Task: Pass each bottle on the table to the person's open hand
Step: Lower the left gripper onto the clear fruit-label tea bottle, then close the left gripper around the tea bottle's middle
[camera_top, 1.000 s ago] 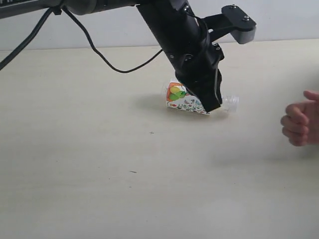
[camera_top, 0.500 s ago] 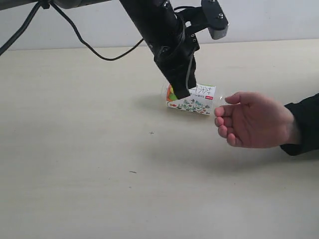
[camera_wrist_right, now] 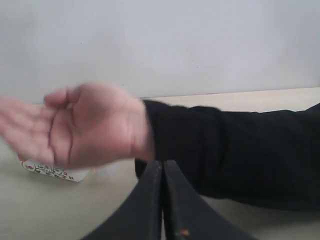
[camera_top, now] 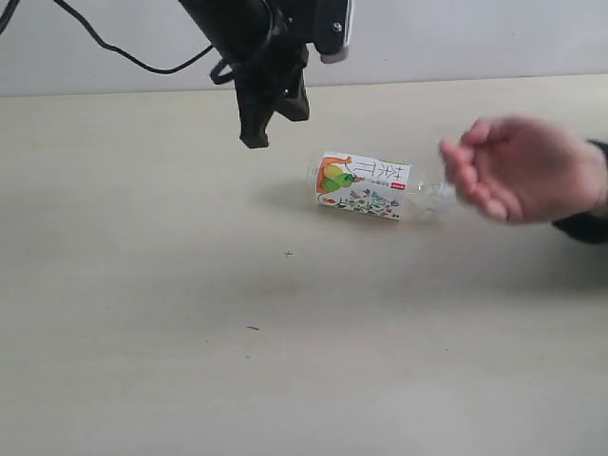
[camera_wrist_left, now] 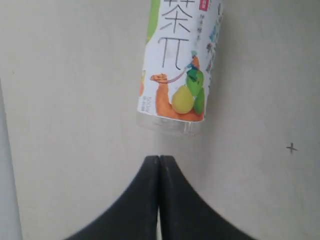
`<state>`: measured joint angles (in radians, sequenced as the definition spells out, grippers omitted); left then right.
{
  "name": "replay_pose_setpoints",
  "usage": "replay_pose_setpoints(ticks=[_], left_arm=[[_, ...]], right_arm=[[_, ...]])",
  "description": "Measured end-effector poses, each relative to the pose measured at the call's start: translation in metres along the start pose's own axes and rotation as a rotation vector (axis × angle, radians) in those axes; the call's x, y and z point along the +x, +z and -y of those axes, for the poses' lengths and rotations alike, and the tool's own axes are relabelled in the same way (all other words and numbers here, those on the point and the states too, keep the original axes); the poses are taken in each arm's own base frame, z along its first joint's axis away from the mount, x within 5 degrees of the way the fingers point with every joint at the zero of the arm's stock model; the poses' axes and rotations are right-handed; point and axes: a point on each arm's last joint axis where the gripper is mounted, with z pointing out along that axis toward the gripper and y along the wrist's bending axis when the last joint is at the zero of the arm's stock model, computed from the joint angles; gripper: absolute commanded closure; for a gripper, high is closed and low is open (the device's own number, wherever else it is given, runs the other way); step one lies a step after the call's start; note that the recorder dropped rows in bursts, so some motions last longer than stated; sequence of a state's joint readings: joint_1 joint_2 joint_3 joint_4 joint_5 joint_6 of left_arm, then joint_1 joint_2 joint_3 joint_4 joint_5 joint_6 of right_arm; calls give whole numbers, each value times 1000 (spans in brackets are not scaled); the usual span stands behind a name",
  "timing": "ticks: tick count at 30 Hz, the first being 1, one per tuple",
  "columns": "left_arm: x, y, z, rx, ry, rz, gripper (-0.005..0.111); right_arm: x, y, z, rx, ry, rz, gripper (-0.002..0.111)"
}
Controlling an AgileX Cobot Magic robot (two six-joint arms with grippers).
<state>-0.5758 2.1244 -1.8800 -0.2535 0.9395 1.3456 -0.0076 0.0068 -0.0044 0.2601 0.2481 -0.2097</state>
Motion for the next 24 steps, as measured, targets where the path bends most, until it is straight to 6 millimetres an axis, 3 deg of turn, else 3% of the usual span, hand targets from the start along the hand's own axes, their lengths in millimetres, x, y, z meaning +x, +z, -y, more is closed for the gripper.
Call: replay_pose_setpoints(ticks=[6,12,15,21,24], left_arm=[[22,-8,-24,-118,-65,173,107],[26,12,-24,-114,-19,181,102],[25,25,-20,-90,-9,178,82],[19,44,-12,-49,4,177,23],[15,49,-8,-35,11,179,16]], right_arm=[[0,0,0,0,0,0,108],[0,0,0,0,0,0,108],[0,0,0,0,0,0,108],[0,0,0,0,0,0,108],[0,0,0,0,0,0,108]])
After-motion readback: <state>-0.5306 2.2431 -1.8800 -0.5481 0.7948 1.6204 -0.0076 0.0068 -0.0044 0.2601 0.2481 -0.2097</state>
